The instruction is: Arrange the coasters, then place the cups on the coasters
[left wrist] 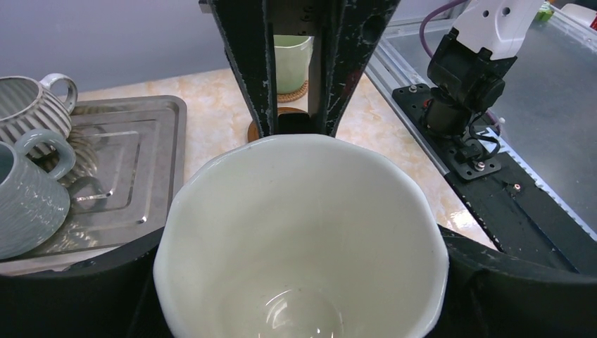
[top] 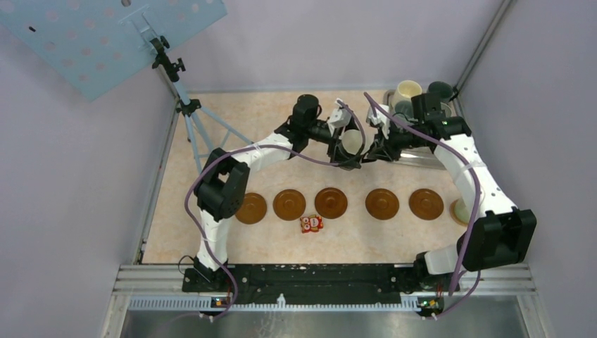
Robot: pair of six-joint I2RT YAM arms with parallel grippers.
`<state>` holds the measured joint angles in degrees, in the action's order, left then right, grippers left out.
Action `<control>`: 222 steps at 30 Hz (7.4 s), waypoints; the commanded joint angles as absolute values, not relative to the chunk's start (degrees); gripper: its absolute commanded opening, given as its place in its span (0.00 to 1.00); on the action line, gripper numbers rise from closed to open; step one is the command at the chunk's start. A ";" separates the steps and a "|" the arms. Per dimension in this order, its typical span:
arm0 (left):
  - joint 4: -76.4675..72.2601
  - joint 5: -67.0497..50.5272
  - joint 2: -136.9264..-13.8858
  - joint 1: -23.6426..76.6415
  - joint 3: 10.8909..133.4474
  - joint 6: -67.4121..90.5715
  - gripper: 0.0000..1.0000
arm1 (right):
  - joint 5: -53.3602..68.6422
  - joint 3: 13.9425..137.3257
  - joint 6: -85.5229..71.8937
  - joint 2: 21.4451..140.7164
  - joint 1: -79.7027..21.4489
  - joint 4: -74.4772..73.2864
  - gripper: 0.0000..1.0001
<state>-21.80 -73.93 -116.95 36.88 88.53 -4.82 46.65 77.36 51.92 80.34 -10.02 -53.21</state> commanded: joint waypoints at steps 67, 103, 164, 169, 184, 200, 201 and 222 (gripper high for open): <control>-20.00 -52.11 -96.92 26.57 66.81 -10.50 0.99 | 43.85 40.45 63.21 49.81 44.91 -52.05 0.00; -23.92 -55.46 -97.10 23.38 63.01 -7.89 0.99 | 38.81 37.65 66.02 51.11 44.91 -53.30 0.40; 32.15 -37.84 -91.22 20.78 79.10 -25.31 0.99 | 18.77 128.91 63.93 135.31 21.94 -52.74 0.85; 33.12 -37.06 -90.21 20.75 78.99 -25.53 0.99 | 19.57 125.85 66.85 135.63 21.87 -51.72 0.82; 35.15 -34.66 -88.35 20.61 79.52 -26.78 0.99 | 22.87 121.94 66.57 135.69 19.85 -49.99 0.49; 35.66 -33.77 -87.32 20.26 79.24 -26.63 0.99 | 21.71 119.61 60.56 134.74 20.39 -48.41 0.03; 35.68 -33.91 -87.35 20.30 79.24 -26.58 0.99 | 21.90 118.97 60.04 133.95 20.79 -48.19 0.00; 25.18 -36.11 -81.59 19.53 74.18 -17.20 0.99 | 31.46 100.85 42.99 105.91 25.17 -36.12 0.00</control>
<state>30.28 -34.46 -86.13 19.81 75.37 -20.45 25.15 99.70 49.36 114.89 25.63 -44.03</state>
